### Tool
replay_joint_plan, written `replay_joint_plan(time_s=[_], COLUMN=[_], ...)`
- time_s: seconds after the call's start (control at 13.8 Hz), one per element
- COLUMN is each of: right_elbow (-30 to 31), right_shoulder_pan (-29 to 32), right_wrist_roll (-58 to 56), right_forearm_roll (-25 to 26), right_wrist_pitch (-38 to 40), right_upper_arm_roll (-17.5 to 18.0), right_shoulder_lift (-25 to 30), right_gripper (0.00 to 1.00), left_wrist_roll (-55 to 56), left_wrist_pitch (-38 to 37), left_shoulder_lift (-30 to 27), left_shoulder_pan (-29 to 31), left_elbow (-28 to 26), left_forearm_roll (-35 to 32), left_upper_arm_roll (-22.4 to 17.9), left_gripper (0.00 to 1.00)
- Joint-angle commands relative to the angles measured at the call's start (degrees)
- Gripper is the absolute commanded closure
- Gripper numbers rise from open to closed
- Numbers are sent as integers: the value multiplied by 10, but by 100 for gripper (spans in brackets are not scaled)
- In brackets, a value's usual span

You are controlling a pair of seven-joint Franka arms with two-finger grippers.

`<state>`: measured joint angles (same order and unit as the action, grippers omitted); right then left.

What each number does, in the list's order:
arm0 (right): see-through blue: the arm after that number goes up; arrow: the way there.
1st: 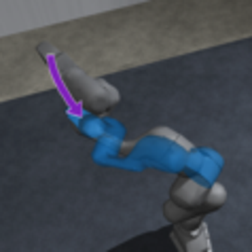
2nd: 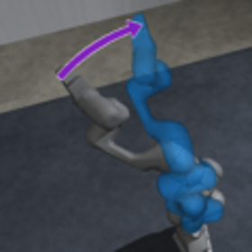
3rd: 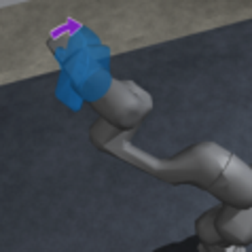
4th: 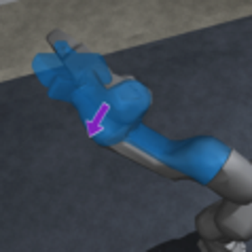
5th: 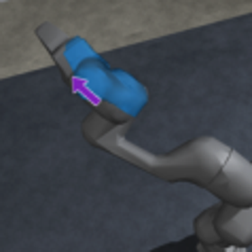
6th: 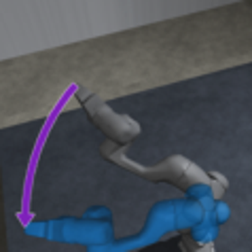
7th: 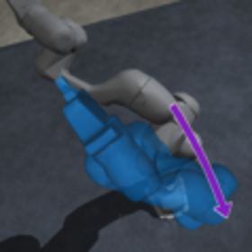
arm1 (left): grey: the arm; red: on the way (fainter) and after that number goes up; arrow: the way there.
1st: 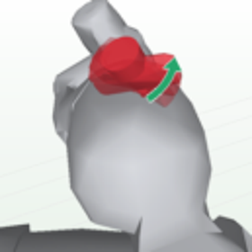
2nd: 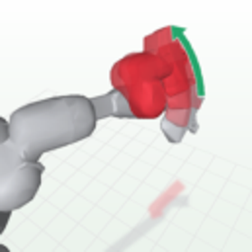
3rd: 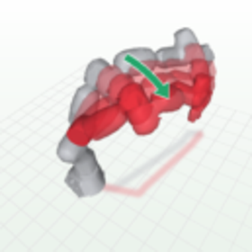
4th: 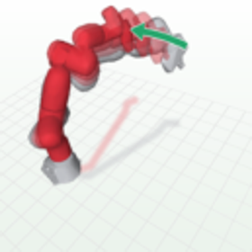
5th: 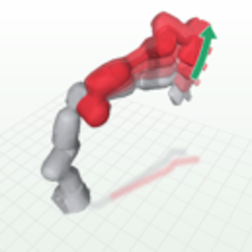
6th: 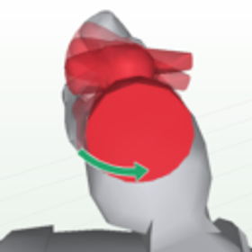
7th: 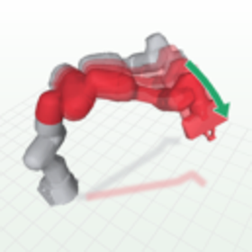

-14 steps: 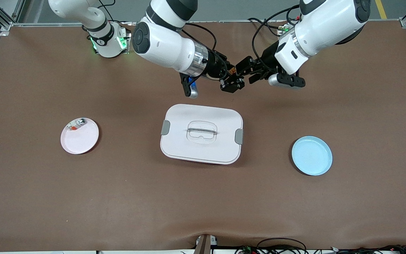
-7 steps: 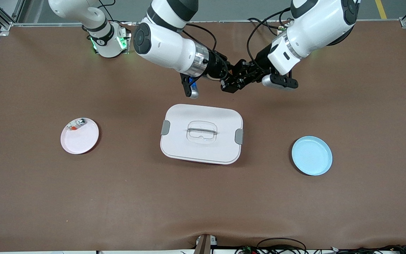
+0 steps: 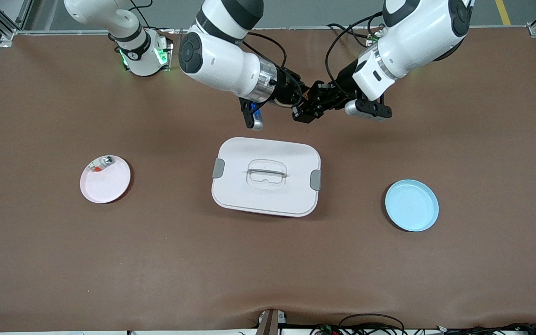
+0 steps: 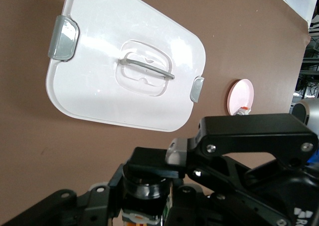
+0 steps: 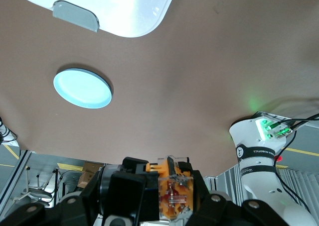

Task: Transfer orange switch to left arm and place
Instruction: 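Open the right gripper and carry the switch toward the blue plate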

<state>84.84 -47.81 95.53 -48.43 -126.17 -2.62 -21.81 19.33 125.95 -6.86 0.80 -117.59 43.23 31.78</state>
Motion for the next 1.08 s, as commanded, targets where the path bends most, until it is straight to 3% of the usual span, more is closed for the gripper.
replay_joint_plan(time_s=[0.0, 0.29, 0.43, 0.51, 0.58, 1.01], right_elbow=[-15, -15, -15, -15, -15, -28], right_shoulder_pan=[-7, -7, -6, -6, -6, 3], right_wrist_roll=[8, 8, 7, 8, 8, 5], right_forearm_roll=[-11, -11, -11, -11, -12, -14], right_wrist_pitch=[0, 0, 1, 1, 1, 8], right_upper_arm_roll=[-5, -5, -5, -5, -5, -5], right_shoulder_lift=[-2, -2, -1, -1, -1, 1], right_gripper=[84, 75, 52, 33, 2, 0], left_wrist_roll=[-17, -67, -75, -89, -107, -273], left_wrist_pitch=[-13, -62, -94, -104, -112, -139], left_shoulder_lift=[3, 2, 4, 4, 4, 16], left_shoulder_pan=[16, 71, 90, 99, 109, 168], left_elbow=[-2, 13, 31, 32, 32, 32], left_forearm_roll=[-1, -25, -103, -131, -150, -262], left_upper_arm_roll=[6, 6, 6, 6, 6, 6], left_gripper=[100, 100, 100, 100, 100, 100])
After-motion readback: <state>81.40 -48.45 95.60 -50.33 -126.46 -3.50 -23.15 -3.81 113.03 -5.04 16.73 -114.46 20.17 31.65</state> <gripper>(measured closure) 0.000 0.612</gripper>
